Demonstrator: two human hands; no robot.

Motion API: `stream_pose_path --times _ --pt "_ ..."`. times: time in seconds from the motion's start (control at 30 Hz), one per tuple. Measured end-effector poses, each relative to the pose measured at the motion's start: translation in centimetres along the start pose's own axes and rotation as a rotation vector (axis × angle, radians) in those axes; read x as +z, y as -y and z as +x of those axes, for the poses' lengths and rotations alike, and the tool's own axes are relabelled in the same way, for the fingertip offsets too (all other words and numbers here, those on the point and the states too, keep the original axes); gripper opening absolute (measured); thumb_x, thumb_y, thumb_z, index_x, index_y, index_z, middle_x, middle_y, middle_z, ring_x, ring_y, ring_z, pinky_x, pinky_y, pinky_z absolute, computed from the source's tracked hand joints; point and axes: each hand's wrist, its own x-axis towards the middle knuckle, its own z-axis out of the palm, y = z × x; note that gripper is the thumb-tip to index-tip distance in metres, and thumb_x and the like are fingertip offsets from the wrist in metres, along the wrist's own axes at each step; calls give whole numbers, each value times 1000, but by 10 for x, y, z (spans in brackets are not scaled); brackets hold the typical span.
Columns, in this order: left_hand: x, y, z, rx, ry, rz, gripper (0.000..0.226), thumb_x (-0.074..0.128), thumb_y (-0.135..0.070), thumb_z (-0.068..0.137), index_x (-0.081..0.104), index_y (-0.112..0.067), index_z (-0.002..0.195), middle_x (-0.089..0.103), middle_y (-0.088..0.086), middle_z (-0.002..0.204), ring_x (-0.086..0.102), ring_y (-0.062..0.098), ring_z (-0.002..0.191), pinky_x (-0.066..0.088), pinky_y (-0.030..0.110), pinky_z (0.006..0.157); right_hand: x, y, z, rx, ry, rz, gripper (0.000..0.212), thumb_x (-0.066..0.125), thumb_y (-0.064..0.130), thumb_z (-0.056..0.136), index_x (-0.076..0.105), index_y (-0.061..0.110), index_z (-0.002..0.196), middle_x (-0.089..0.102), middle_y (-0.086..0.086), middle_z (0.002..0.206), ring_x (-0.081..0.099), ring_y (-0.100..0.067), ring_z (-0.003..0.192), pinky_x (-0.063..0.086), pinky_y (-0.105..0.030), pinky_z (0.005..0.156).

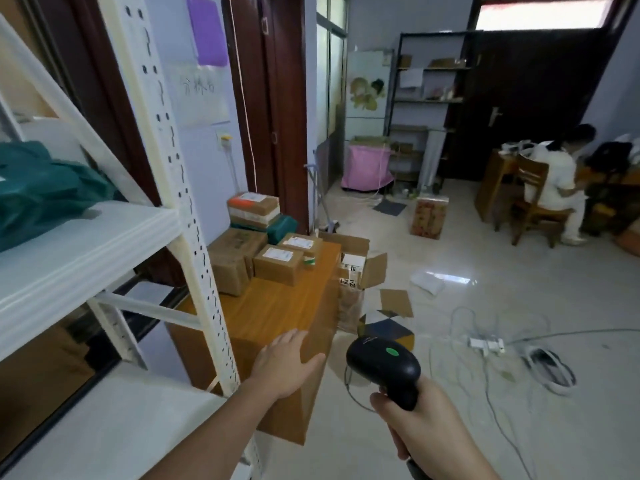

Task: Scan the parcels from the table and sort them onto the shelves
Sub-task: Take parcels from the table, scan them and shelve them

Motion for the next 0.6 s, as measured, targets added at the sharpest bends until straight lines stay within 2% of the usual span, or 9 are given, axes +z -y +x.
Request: stream_pose_path --times 0.13,0.27,0.33,0.4,0.6 --pt "-6 -20 78 -4 -13 3 77 39 -73 100 27 -32 164 25 -5 173 25 19 158 26 45 127 -26 13 76 -48 49 -13 12 68 19 87 59 12 90 59 -3 50 57 -15 41 46 -24 44" --pt "-19 -39 150 -47 -29 -3 75 44 -69 100 29 -32 164 24 -4 173 24 21 158 23 48 127 -50 28 140 -133 55 -21 12 67 20 87 58 26 92 61 0 52 59 -15 44 46 -24 44" --pt "-27 -42 179 -69 -60 -11 73 45 -67 101 31 -31 163 27 -4 172 27 21 157 25 47 126 -57 35 170 -148 68 -50 9 67 21 87 58 23 84 59 1 51 58 -13 42 44 -22 44" --pt "-34 -43 202 -81 -92 -18 72 44 -68 101 34 -31 162 30 -5 170 29 20 156 27 46 124 -62 41 200 -145 85 -76 14 66 26 85 58 19 77 58 0 50 58 -14 44 45 -24 47" --pt "-49 -22 277 -157 -93 -26 75 41 -72 100 30 -32 163 26 -6 172 26 19 157 24 48 126 -54 60 294 -165 163 -78 8 66 23 88 60 22 84 60 0 50 55 -8 42 43 -21 49"
